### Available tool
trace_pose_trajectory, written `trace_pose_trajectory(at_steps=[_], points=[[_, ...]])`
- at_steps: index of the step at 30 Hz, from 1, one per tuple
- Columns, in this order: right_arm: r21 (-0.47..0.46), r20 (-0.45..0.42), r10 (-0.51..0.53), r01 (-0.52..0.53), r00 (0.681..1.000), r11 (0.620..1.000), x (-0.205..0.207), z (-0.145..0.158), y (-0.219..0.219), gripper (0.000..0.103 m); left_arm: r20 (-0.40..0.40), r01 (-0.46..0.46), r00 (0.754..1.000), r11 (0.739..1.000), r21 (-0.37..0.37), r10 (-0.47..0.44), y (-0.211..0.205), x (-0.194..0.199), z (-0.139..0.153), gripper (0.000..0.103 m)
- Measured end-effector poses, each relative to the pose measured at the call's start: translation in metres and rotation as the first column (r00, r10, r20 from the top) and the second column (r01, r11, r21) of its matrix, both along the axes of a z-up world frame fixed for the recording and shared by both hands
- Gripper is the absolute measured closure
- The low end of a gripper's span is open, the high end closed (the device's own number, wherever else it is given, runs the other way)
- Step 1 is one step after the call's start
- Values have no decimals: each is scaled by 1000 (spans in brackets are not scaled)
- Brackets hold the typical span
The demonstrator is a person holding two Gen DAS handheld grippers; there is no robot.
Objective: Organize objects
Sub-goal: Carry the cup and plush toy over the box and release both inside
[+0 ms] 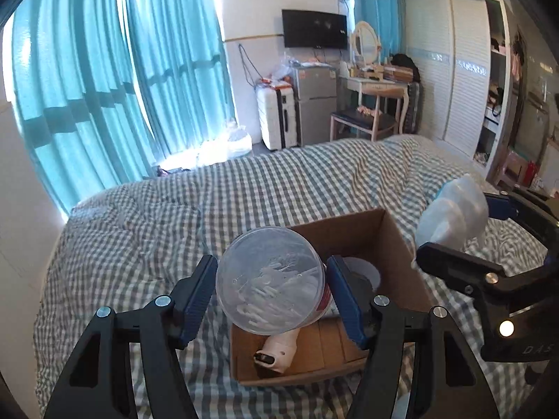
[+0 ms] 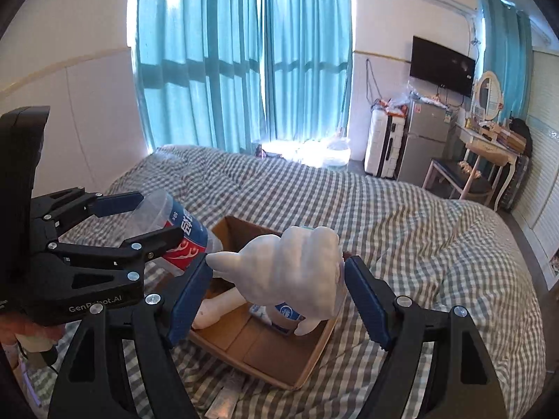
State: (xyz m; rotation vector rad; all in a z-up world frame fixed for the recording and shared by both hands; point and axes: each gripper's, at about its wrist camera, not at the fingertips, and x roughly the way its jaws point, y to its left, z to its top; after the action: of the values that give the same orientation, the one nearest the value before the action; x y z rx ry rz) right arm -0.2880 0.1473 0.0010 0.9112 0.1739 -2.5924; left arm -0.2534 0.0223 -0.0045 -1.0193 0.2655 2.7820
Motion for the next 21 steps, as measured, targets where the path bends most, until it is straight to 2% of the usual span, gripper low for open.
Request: trace_pose_trajectory(at_steps=[5, 9, 11, 15, 21], points=[[25, 87, 47, -50, 995, 998, -41, -38, 3, 25, 68, 22, 997, 1000, -17, -21, 3, -24, -42, 37], [39, 130, 60, -66, 990, 997, -60, -71, 7, 25, 92, 18, 996, 1000, 22, -20, 0, -37, -60, 37], [36, 136, 72, -78, 988, 996, -61, -85, 6, 25, 82, -2, 997, 1000, 28, -1, -1, -35, -64, 37], [67, 132, 99, -109, 986, 992, -55, -109, 4, 25, 22, -38, 999, 999, -6, 38, 2, -16, -76, 37], [69, 119, 132, -141, 984, 988, -41, -117, 2, 25, 25, -40, 999, 999, 12, 40, -4, -18, -74, 37]])
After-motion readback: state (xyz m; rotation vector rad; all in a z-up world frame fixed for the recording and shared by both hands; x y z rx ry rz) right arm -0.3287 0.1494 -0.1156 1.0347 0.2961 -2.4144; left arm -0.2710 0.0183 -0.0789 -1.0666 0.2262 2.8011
